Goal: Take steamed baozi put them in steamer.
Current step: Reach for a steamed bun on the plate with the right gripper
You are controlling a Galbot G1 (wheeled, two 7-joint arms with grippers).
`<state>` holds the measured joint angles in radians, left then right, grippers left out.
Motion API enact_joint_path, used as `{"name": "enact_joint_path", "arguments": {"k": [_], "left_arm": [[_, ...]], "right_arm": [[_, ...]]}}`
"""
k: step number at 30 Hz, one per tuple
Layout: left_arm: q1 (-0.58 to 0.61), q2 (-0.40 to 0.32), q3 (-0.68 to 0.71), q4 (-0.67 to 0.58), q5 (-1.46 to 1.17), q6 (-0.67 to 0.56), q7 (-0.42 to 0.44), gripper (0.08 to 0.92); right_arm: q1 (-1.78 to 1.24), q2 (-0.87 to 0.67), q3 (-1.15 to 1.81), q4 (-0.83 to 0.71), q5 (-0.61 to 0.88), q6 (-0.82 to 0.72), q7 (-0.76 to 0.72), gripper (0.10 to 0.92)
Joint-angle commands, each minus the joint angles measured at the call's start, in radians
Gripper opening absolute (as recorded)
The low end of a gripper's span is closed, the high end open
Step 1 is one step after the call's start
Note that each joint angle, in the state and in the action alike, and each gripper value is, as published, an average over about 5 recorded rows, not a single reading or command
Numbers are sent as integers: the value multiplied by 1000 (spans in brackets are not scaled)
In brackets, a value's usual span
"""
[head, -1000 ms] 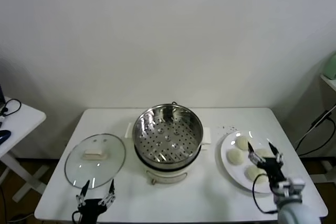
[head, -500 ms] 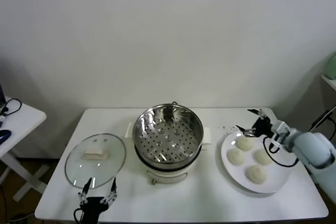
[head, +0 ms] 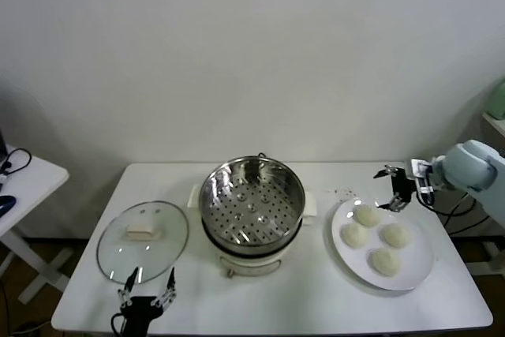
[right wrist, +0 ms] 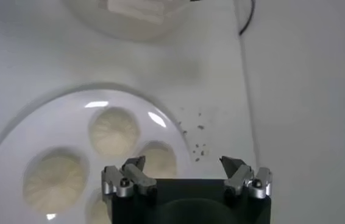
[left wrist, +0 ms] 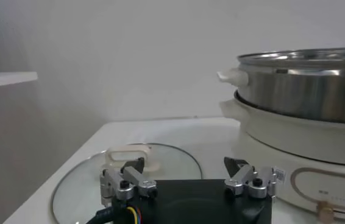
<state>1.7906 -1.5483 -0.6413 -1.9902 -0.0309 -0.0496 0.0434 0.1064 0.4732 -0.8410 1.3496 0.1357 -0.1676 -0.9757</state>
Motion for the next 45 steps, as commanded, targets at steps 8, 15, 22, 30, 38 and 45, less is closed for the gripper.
{"name": "enact_joint_path", "arguments": {"k": [8, 15, 22, 30, 38, 45], "left_arm": [[-17, 7, -21, 20, 1, 1, 4, 823], [-33, 7, -32, 35, -2, 7, 9, 823], [-35, 7, -45, 48, -2, 4, 12, 823], [-35, 11, -55, 60, 0, 1, 12, 823], [-37, 14, -58, 71, 10, -3, 11, 823], [-35, 13, -60, 70, 12, -2, 11, 823]], "right_arm": [[309, 295, -505, -351, 44, 10, -143, 823], [264, 398, -503, -460, 9, 37, -161, 823], [207, 433, -475, -502, -18, 19, -145, 823], [130, 408, -406, -483, -22, -10, -129, 823], [65, 428, -282, -540, -48, -14, -90, 823], [66, 403, -276, -518, -58, -21, -88, 823]]}}
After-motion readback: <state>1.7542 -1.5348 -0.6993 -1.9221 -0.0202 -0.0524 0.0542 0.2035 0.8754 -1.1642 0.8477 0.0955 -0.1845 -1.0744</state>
